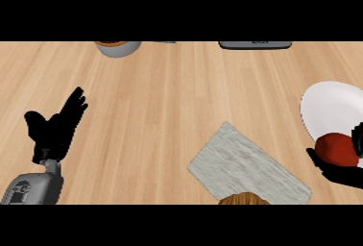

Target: Pick the bell pepper from the placemat and place it in the plate

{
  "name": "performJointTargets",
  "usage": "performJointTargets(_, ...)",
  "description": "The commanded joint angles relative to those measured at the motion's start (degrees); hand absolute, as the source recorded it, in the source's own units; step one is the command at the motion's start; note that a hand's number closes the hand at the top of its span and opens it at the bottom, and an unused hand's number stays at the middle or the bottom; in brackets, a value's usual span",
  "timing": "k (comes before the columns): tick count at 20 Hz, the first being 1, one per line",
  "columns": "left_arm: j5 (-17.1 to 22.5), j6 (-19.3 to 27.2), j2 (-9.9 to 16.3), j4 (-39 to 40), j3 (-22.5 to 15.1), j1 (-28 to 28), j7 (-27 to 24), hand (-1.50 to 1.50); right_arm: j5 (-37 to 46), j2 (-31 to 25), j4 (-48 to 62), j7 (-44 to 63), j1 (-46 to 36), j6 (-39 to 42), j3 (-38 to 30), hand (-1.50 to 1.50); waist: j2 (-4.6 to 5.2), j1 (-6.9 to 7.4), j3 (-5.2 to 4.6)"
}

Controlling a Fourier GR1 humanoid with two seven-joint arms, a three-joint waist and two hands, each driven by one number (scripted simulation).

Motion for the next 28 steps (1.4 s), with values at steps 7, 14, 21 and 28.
performJointTargets(7, -1.3, 0.1, -1.4, -1.0, -0.4, 0.7, 0.3, 0.0, -6.2, -10.0, 29.8, -10.4, -13.5, -0.8, -14.0, 1.5, 0.24, 1.13, 0.05)
performJointTargets(14, -2.7, 0.0, -2.2, 0.1, -1.0, 1.8, -1.4, 0.0, 0.3, -16.6, 50.5, -17.3, -19.1, -1.0, -11.5, 1.5, 0.5, 1.82, 0.08)
performJointTargets(21, -1.7, -0.9, -1.2, -1.1, 0.3, -0.1, 0.4, 0.0, -1.7, -18.5, 68.3, -26.2, -25.0, 6.9, -9.9, -1.5, 0.46, 1.87, 0.11)
performJointTargets(28, -0.9, -2.3, -0.1, 1.0, 2.0, -0.8, 0.0, 0.0, -8.2, -19.5, 72.9, -43.1, -27.7, 3.6, -16.3, -1.5, 0.36, 1.27, 0.12)
